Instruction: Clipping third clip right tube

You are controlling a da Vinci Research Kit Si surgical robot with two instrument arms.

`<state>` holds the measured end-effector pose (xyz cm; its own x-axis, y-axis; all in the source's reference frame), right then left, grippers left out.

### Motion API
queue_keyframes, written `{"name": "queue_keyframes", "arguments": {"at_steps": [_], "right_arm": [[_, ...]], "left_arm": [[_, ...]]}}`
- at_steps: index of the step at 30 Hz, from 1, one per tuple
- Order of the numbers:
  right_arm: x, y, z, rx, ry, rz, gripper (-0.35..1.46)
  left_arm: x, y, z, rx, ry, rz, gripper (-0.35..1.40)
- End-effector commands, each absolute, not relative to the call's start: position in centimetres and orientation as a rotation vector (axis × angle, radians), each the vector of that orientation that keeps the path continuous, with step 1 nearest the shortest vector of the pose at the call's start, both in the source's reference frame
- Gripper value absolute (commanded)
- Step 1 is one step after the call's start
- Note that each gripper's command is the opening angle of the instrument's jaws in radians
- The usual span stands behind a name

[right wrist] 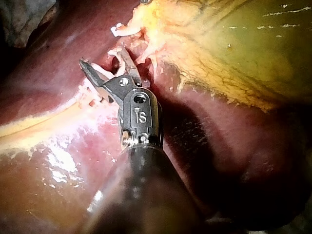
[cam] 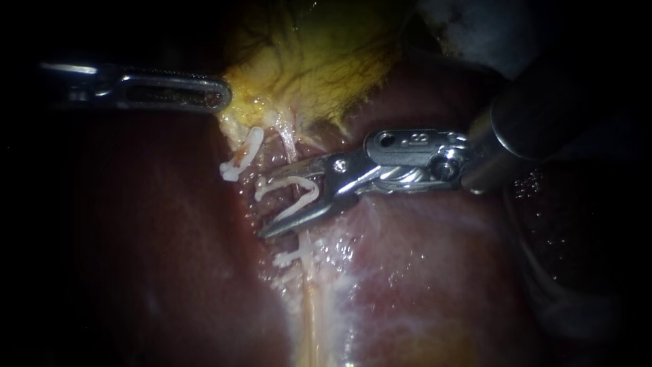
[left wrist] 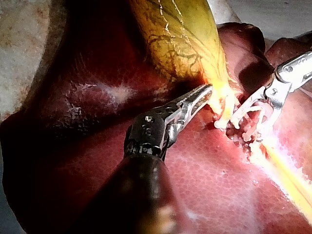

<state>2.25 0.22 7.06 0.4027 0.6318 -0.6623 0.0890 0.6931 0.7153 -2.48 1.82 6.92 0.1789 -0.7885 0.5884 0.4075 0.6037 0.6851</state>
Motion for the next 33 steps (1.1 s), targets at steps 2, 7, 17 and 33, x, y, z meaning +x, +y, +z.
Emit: {"name": "queue_keyframes", "arguments": {"at_steps": [2,7,17,33], "right_arm": [[2.24,0.22,7.05,0.76,1.125,0.387,0.47],[2.17,0.23,6.99,0.765,1.126,0.385,0.47],[1.7,0.36,6.8,0.755,1.128,0.405,0.49],[1.56,0.49,7.34,0.8,1.101,0.521,0.5]], "left_arm": [[-2.48,1.82,6.93,0.419,-1.093,-0.88,-0.35],[-2.48,1.83,6.93,0.419,-1.093,-0.88,-0.35],[-2.44,1.85,6.92,0.423,-1.094,-0.878,-0.35],[-2.41,1.86,6.87,0.424,-1.099,-0.88,-0.35]]}}
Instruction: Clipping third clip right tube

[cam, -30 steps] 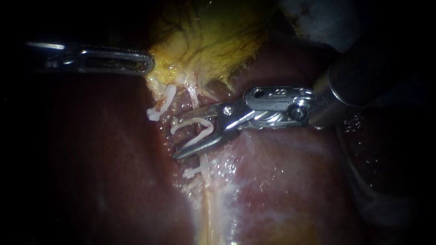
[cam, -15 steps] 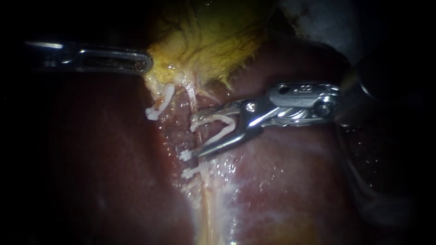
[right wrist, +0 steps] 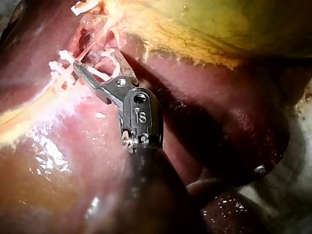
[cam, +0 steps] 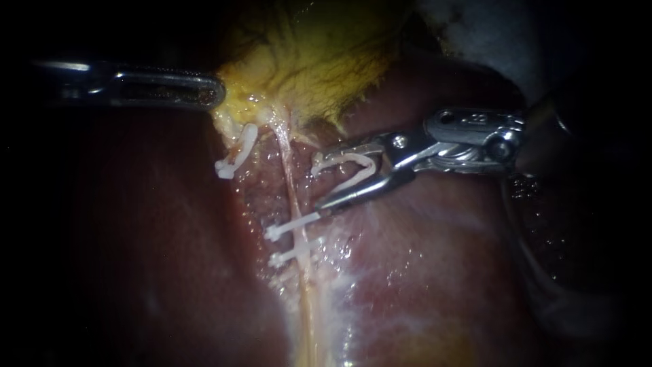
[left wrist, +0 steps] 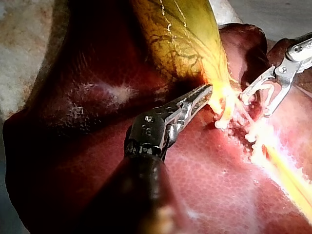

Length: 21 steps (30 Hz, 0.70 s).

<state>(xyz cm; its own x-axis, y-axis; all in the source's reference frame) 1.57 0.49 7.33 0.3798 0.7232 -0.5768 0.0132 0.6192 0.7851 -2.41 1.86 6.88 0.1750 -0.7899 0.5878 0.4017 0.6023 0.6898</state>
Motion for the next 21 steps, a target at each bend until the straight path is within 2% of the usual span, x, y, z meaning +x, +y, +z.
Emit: {"name": "queue_keyframes", "arguments": {"at_steps": [1,6,12,21], "right_arm": [[1.57,0.48,7.39,0.802,1.1,0.533,0.5],[1.6,0.49,7.61,0.876,1.122,0.593,0.51],[1.7,0.54,7.7,1.026,1.204,0.665,0.51],[1.84,0.52,7.67,1.172,1.311,0.677,0.51]], "left_arm": [[-2.41,1.86,6.87,0.424,-1.099,-0.88,-0.35],[-2.41,1.85,6.87,0.424,-1.099,-0.881,-0.35],[-2.42,1.85,6.87,0.424,-1.099,-0.881,-0.35],[-2.42,1.85,6.87,0.424,-1.099,-0.881,-0.35]]}}
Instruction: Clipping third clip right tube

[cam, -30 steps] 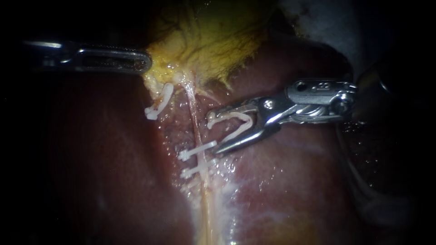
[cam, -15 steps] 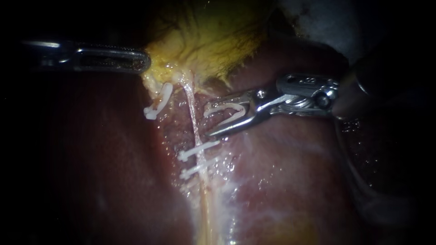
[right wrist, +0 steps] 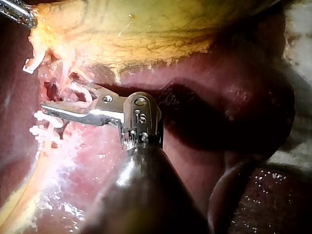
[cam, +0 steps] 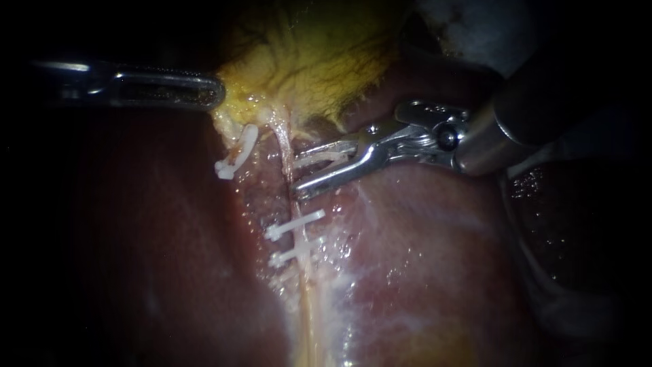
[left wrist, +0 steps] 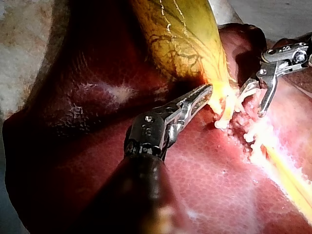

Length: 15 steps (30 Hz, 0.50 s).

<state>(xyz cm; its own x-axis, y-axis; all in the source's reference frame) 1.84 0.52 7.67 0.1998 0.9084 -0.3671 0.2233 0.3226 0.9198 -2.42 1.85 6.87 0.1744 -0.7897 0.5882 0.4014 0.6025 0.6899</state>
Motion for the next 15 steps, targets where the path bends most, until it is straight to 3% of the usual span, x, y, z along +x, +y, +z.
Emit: {"name": "queue_keyframes", "arguments": {"at_steps": [1,15], "right_arm": [[1.85,0.51,7.67,1.179,1.318,0.673,0.51],[2.11,0.39,7.51,1.159,1.353,0.753,0.49]], "left_arm": [[-2.42,1.85,6.87,0.424,-1.099,-0.881,-0.35],[-2.42,1.86,6.87,0.424,-1.099,-0.88,-0.35]]}}
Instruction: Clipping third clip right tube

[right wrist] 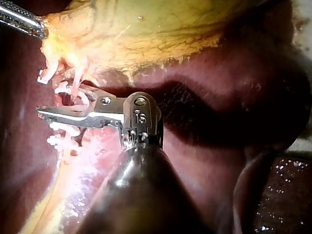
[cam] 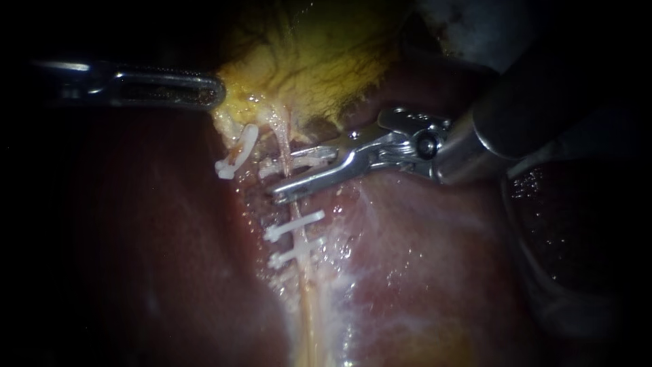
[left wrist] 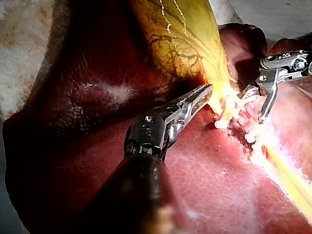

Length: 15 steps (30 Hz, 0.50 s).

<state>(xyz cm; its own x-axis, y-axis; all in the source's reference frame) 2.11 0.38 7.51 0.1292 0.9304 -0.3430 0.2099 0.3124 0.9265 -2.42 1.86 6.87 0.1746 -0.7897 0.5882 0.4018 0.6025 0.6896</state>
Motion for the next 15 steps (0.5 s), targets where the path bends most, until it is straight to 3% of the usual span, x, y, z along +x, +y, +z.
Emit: {"name": "queue_keyframes", "arguments": {"at_steps": [1,9,15], "right_arm": [[2.12,0.38,7.5,1.16,1.354,0.753,0.49],[2.18,0.38,7.49,1.174,1.346,0.759,0.42],[2.17,0.4,7.47,1.192,1.329,0.773,0.24]], "left_arm": [[-2.42,1.86,6.87,0.424,-1.099,-0.88,-0.35],[-2.42,1.86,6.87,0.424,-1.099,-0.88,-0.35],[-2.41,1.86,6.87,0.425,-1.099,-0.88,-0.35]]}}
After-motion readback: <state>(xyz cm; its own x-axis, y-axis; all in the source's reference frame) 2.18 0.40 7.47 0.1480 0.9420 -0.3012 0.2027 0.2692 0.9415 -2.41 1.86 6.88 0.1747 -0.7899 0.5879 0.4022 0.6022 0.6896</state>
